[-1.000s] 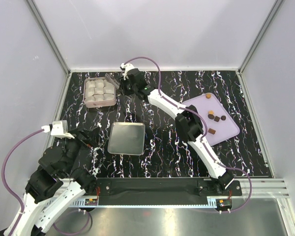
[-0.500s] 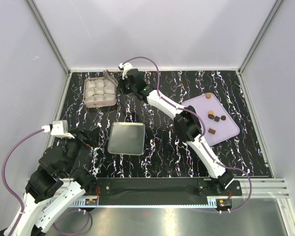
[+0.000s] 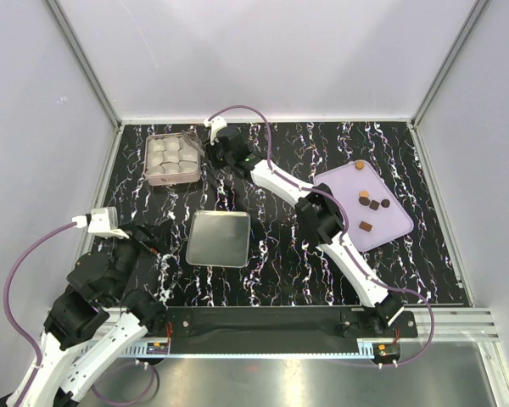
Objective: Pack the chocolate
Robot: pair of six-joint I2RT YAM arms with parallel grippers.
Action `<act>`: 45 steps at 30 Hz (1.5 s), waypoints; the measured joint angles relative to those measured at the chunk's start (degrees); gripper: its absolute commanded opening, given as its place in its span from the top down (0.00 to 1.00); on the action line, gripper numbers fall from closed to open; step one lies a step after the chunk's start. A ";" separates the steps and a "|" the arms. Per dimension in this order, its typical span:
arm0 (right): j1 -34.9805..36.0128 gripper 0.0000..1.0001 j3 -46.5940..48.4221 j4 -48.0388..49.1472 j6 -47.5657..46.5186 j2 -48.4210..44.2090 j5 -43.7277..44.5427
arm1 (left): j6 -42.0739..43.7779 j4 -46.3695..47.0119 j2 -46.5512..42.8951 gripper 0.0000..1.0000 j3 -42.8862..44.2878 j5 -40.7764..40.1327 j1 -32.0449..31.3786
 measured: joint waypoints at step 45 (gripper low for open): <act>-10.23 0.51 -46.01 -27.08 3.39 -66.38 18.99 | 0.00 0.04 0.50 0.01 -0.57 1.14 0.00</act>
